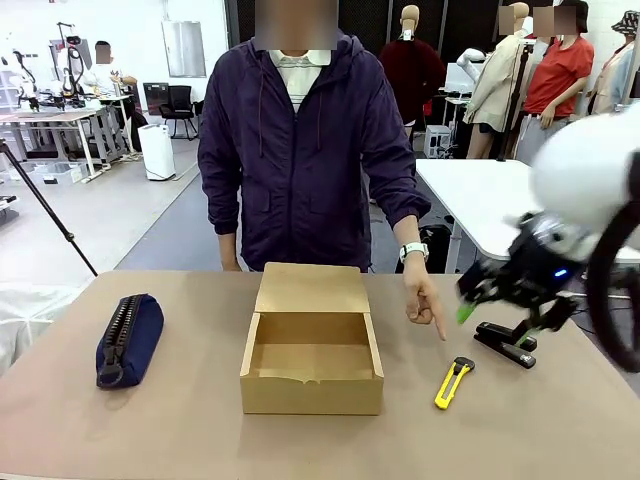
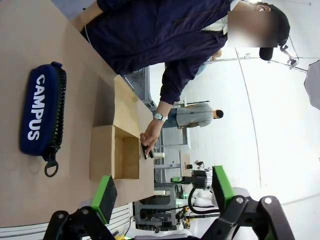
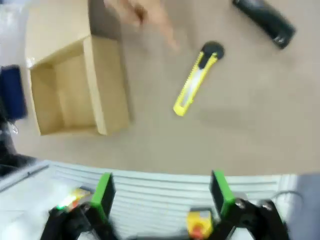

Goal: Pack the items into the box.
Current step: Pick up the item specified by the human and place it in the Mailer Box.

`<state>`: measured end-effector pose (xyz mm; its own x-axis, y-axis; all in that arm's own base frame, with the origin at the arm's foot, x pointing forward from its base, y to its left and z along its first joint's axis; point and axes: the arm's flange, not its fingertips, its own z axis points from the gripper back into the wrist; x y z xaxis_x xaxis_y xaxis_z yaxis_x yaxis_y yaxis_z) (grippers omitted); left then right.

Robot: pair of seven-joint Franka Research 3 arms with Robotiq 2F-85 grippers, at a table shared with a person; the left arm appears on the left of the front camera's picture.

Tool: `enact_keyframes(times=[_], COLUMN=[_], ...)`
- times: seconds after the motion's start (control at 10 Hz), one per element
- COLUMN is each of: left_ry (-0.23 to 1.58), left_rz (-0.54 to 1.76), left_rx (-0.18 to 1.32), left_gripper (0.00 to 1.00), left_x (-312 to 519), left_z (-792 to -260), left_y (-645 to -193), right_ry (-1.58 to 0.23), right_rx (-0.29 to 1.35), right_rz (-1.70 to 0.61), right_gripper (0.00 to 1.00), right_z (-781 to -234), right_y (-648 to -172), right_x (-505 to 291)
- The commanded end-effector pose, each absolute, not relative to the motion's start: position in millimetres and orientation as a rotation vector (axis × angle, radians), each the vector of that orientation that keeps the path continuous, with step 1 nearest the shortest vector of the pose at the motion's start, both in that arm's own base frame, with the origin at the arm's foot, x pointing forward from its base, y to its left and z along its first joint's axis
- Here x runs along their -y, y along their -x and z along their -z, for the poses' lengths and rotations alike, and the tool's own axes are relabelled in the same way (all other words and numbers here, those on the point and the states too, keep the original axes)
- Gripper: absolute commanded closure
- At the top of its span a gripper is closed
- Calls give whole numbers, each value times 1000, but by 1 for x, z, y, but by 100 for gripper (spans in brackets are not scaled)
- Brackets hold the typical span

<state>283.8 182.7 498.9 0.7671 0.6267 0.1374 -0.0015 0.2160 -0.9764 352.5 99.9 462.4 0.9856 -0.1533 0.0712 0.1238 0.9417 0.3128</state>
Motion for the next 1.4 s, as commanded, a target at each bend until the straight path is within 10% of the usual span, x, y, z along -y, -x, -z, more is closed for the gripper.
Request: enact_keyframes(times=[0.0,0.4,0.8,1.3], left_ry=[1310,1310,1310,1310], left_rz=[-473,-473,-473,-473], left_rx=[589,589,589,589], left_gripper=[0,0,0,0], left_x=[-184,-184,-184,-184], left_z=[-501,-501,-501,-501], left_y=[-284,-284,-284,-284], right_ry=[97,-55,214,-30], right_rx=[2,-6,-13,8], right_rz=[-184,-75,44,104], right_gripper=[0,0,0,0], right_z=[-451,-433,-398,-329], right_y=[-357,-344,-366,-399], right_x=[-117,-137,-160,-141])
